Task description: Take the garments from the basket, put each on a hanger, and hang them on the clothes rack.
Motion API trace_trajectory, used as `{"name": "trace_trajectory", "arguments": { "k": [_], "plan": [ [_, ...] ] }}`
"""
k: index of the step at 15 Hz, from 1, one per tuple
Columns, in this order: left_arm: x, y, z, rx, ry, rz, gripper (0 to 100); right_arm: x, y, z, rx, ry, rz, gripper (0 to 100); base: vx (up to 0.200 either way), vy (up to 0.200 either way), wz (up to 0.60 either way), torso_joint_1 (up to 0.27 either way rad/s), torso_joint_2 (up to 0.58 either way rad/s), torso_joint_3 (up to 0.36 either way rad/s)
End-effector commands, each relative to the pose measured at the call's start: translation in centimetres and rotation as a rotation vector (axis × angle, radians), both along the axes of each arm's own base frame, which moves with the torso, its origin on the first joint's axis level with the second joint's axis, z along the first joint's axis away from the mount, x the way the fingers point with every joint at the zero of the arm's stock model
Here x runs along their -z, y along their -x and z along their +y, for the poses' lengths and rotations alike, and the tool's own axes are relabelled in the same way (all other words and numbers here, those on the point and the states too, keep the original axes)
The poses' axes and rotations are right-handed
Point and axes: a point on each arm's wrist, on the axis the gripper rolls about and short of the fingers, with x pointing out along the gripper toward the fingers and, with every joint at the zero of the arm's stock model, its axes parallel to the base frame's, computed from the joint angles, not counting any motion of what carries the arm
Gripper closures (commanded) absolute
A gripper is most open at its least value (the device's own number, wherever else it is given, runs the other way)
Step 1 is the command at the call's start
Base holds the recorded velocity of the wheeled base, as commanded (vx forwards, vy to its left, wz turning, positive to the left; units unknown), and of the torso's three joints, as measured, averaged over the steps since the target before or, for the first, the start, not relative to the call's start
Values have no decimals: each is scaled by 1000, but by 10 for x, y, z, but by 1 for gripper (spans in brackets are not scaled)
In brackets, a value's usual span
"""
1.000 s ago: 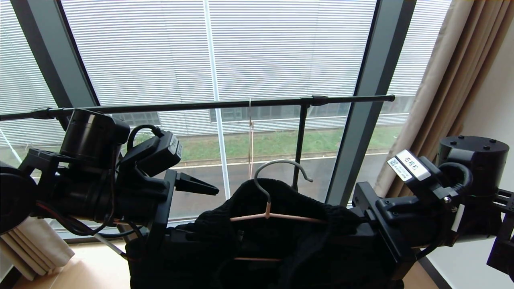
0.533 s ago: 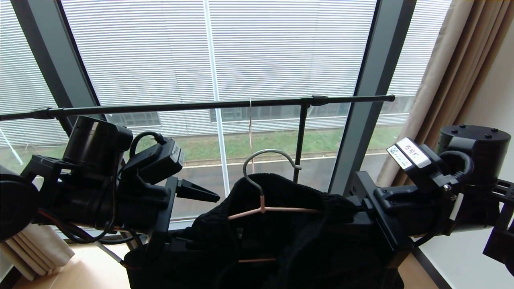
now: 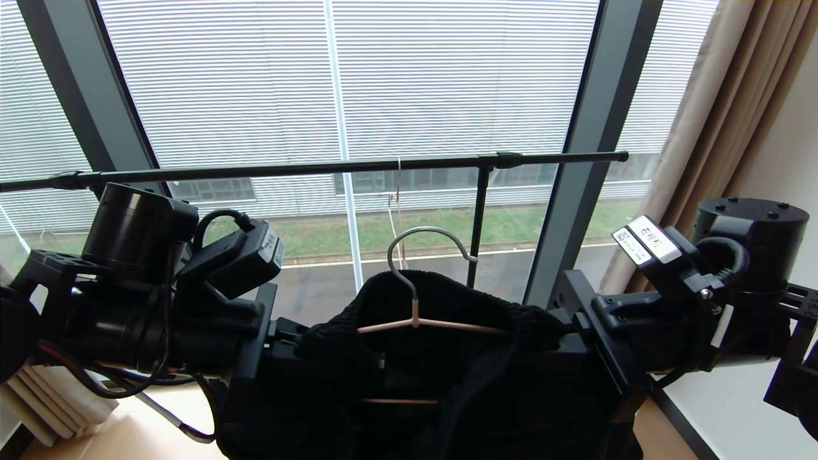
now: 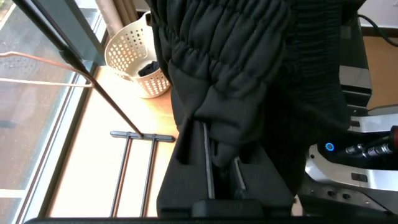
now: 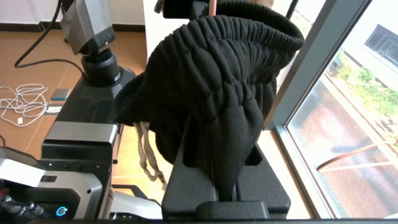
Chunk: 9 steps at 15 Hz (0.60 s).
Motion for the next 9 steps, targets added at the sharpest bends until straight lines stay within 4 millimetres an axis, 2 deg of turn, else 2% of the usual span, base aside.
{"name": "trace_trajectory", "arguments": {
  "k": [1,4,5,9],
  "plan": [
    [-3,3,2,-5,4,-11,100,0,-2,-1,7,0,2,100,0,0,0,0,0,0],
    [-3,3,2,-5,5,-12,100,5,-9,-3,25,11,23,100,0,0,0,0,0,0],
    [-3,3,2,-7,5,-11,100,6,-9,-3,28,15,27,0,0,0,0,0,0,0],
    [-5,-1,9,-38,8,-17,100,12,-10,-10,51,26,35,0,0,0,0,0,0,0]
  ]
}}
